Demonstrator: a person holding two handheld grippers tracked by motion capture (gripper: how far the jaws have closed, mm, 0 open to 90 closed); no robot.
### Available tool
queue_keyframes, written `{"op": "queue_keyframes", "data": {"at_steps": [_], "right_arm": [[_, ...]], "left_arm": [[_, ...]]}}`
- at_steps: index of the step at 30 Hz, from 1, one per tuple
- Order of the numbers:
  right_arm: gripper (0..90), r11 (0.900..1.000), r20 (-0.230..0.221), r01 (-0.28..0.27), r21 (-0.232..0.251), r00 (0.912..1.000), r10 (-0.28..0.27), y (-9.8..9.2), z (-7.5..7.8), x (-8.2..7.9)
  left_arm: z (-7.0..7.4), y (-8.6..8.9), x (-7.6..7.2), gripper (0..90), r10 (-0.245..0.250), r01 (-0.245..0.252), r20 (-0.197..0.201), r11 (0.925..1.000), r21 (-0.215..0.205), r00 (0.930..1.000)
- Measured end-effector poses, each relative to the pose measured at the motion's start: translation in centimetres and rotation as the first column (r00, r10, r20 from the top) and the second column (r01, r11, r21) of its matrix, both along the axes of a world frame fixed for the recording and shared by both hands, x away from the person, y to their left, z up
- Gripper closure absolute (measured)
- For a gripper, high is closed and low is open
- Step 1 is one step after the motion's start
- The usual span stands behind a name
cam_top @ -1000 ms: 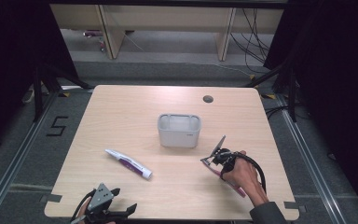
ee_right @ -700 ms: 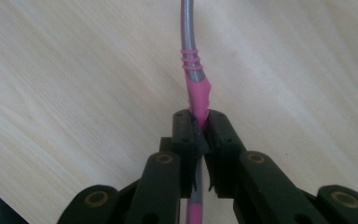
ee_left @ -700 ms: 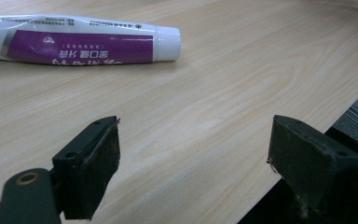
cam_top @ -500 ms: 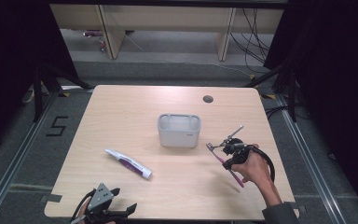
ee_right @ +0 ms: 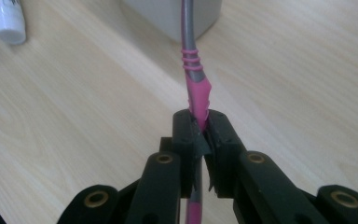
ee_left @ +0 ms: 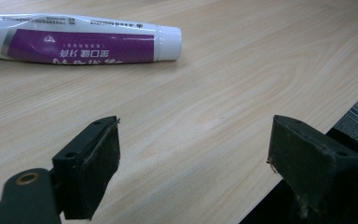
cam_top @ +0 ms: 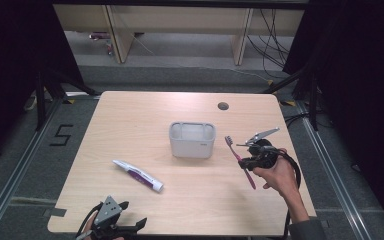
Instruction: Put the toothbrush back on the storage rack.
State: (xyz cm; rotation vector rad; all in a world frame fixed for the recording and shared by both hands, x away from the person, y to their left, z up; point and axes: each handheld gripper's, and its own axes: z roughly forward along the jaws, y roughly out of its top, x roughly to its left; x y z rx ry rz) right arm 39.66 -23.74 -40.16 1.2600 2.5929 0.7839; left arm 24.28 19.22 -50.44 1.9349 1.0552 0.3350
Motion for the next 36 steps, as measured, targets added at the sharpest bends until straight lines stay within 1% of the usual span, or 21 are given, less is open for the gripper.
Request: {"op": "queue_keyframes", "data": {"at_steps": [2,3,7,8,10,11,14,17,18,19,21,23,26,27,29,30,31,32,33,34,36], "right_arm": [[82.8,1.000,0.007,0.007,0.023,0.9999,-0.007,0.1,0.3,-0.1],[82.8,0.999,0.034,-0.004,0.039,0.9994,0.003,0.0,0.4,0.1],[82.8,0.996,0.052,0.008,0.083,0.9986,-0.013,0.3,0.6,0.1],[82.8,0.998,0.065,-0.005,0.067,0.9979,0.000,0.2,0.8,0.2],[82.8,0.995,0.084,0.001,0.096,0.9964,-0.009,0.3,1.1,0.3],[82.8,0.994,0.109,-0.017,0.107,0.9941,0.005,0.3,1.3,0.4],[82.8,0.992,0.134,-0.013,0.128,0.9910,-0.004,0.5,2.0,0.5],[82.8,0.985,0.171,-0.016,0.170,0.9853,-0.013,0.9,2.3,0.8],[82.8,0.985,0.161,-0.003,0.172,0.9867,-0.025,1.0,2.5,0.7],[82.8,0.983,0.166,-0.011,0.183,0.9859,-0.020,1.1,2.5,0.8],[82.8,0.976,0.175,0.022,0.215,0.9827,-0.060,1.5,2.7,0.8],[82.8,0.980,0.213,-0.009,0.200,0.9765,-0.035,1.5,2.8,1.1],[82.8,0.968,0.221,0.012,0.250,0.9728,-0.069,2.0,3.1,1.2],[82.8,0.965,0.243,0.004,0.261,0.9675,-0.069,2.1,3.0,1.4],[82.8,0.962,0.243,0.006,0.273,0.9672,-0.075,2.4,3.2,1.5],[82.8,0.963,0.271,0.000,0.268,0.9598,-0.075,2.4,3.2,1.7],[82.8,0.957,0.246,0.021,0.289,0.9646,-0.096,2.7,3.4,1.6],[82.8,0.959,0.289,-0.012,0.282,0.9545,-0.073,2.7,3.3,1.9],[82.8,0.960,0.291,0.001,0.279,0.9528,-0.086,2.8,3.5,1.9],[82.8,0.954,0.286,0.004,0.299,0.9537,-0.094,3.0,3.5,1.9],[82.8,0.950,0.286,0.017,0.312,0.9519,-0.111,3.1,3.6,2.0]], "left_arm": [[0.0,0.0,0.0,16.1,0.002,-0.002,-0.001,1.0000,0.005,1.0000],[0.0,0.0,0.0,16.1,0.002,-0.002,0.000,1.0000,0.004,1.0000],[0.0,0.0,0.0,16.1,0.003,-0.003,0.001,1.0000,0.002,1.0000],[0.0,0.0,0.0,16.1,0.002,-0.002,0.000,1.0000,0.003,1.0000],[0.0,0.0,0.0,16.1,0.001,-0.001,0.001,1.0000,-0.002,1.0000],[0.1,0.0,0.0,16.1,0.005,-0.005,0.001,1.0000,0.002,1.0000],[0.0,0.0,0.0,16.1,-0.001,0.001,0.000,1.0000,0.006,1.0000],[0.1,0.0,0.0,16.1,-0.001,0.001,0.001,1.0000,0.006,1.0000],[0.0,0.0,0.0,16.1,0.001,-0.001,0.000,1.0000,0.004,1.0000],[0.0,0.0,0.0,16.1,0.004,-0.004,0.001,1.0000,0.002,1.0000],[0.0,0.0,0.0,16.1,0.004,-0.004,0.002,1.0000,0.000,1.0000],[0.0,0.0,0.0,16.1,-0.002,0.002,0.001,1.0000,0.008,1.0000],[0.1,0.0,0.0,16.1,0.000,0.000,0.001,1.0000,0.005,1.0000],[0.1,0.0,0.0,16.1,-0.001,0.001,0.001,1.0000,0.005,1.0000],[0.1,0.0,0.0,16.1,-0.001,0.001,0.001,1.0000,0.006,1.0000],[0.1,0.0,0.0,16.1,0.003,-0.003,0.001,1.0000,-0.001,1.0000],[0.1,0.0,0.0,16.1,0.003,-0.003,0.002,1.0000,-0.002,1.0000],[0.1,0.0,0.0,16.1,0.002,-0.002,0.002,1.0000,-0.001,1.0000],[0.1,0.0,0.0,16.1,-0.002,0.002,0.001,1.0000,0.004,1.0000],[0.1,0.0,0.0,16.1,-0.001,0.001,0.001,1.0000,0.005,1.0000],[0.1,0.0,0.0,16.1,0.002,-0.002,0.003,1.0000,-0.003,1.0000]]}}
